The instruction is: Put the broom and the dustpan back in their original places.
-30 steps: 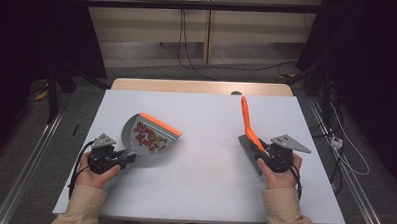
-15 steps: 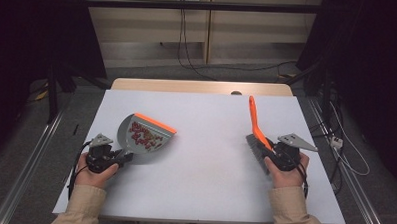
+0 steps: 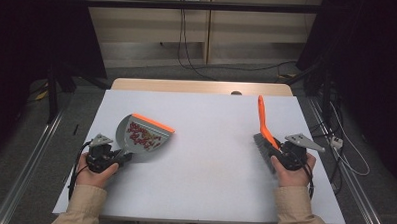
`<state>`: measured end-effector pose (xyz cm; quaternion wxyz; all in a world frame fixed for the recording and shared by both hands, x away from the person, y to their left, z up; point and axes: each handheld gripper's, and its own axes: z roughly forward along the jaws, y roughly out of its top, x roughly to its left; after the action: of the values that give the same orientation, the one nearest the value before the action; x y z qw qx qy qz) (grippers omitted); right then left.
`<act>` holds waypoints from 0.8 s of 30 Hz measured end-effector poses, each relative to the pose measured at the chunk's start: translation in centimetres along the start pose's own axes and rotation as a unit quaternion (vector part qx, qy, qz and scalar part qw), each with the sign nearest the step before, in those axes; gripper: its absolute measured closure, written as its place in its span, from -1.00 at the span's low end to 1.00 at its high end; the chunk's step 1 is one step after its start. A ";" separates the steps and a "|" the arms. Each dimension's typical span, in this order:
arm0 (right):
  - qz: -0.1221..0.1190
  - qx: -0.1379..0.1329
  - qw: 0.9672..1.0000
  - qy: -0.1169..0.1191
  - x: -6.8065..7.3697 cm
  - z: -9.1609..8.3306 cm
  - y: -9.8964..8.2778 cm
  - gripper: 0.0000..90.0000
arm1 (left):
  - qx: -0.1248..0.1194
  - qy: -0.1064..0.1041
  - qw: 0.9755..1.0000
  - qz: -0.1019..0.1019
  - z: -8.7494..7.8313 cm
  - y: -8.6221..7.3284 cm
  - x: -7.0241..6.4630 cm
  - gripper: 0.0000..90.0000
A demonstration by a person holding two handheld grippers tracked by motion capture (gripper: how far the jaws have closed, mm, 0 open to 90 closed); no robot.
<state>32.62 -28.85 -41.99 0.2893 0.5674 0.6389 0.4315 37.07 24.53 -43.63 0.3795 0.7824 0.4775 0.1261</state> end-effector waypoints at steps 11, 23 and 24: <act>0.003 0.007 1.000 -0.017 -0.8 0.5 -0.2 0.58 | 0.000 0.007 1.000 -0.006 0.3 -0.1 0.1 0.39; -0.002 0.014 0.999 -0.033 -1.2 1.2 -0.5 0.58 | 0.003 0.016 1.000 -0.011 0.5 -0.2 0.2 0.39; -0.002 0.014 0.999 -0.033 -1.2 1.2 -0.5 0.58 | 0.003 0.016 1.000 -0.012 0.5 -0.2 0.2 0.39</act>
<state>33.62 -29.75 -43.15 0.3028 0.5839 0.6364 0.4029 37.32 24.52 -44.21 0.3706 0.7758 0.4931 0.1329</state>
